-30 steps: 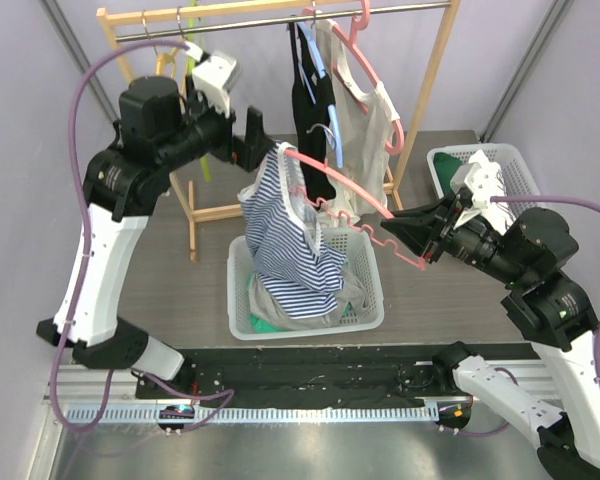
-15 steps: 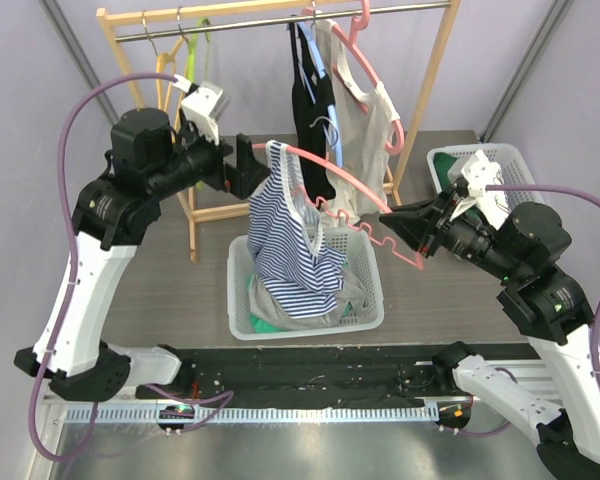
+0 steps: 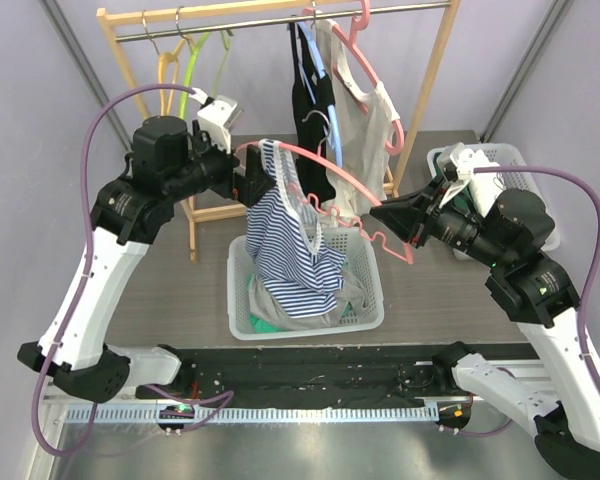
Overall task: Remove the tank top from the hanger
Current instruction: Remove the tank top from the hanger, then place the hanger at the clothesline.
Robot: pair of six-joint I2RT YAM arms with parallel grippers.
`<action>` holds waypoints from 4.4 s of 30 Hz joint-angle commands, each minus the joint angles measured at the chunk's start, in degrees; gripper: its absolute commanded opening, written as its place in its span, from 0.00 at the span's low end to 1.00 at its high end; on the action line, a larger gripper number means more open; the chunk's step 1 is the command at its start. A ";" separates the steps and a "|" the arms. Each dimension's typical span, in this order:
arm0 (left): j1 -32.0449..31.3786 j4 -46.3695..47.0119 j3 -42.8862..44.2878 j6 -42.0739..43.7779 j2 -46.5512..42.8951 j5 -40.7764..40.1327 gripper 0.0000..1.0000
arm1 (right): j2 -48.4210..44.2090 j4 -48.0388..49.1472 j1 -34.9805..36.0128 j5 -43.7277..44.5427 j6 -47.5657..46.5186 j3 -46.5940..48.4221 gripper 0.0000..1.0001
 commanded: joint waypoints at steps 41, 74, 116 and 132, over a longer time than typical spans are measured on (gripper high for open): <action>-2.27 2.00 11.78 10.97 5.98 -5.79 0.00 | -11.05 -12.95 0.05 1.81 -2.12 5.03 0.01; -12.46 -13.38 -33.57 37.68 -7.46 10.21 0.13 | -0.69 -4.18 0.13 9.99 0.51 12.68 0.01; -14.93 -15.23 15.55 28.19 -1.66 -13.59 1.00 | 37.45 -8.39 21.74 42.32 -3.35 48.71 0.01; -10.45 -15.75 9.84 37.60 -9.13 -23.98 0.98 | 51.26 -5.94 36.25 63.25 -10.91 65.86 0.01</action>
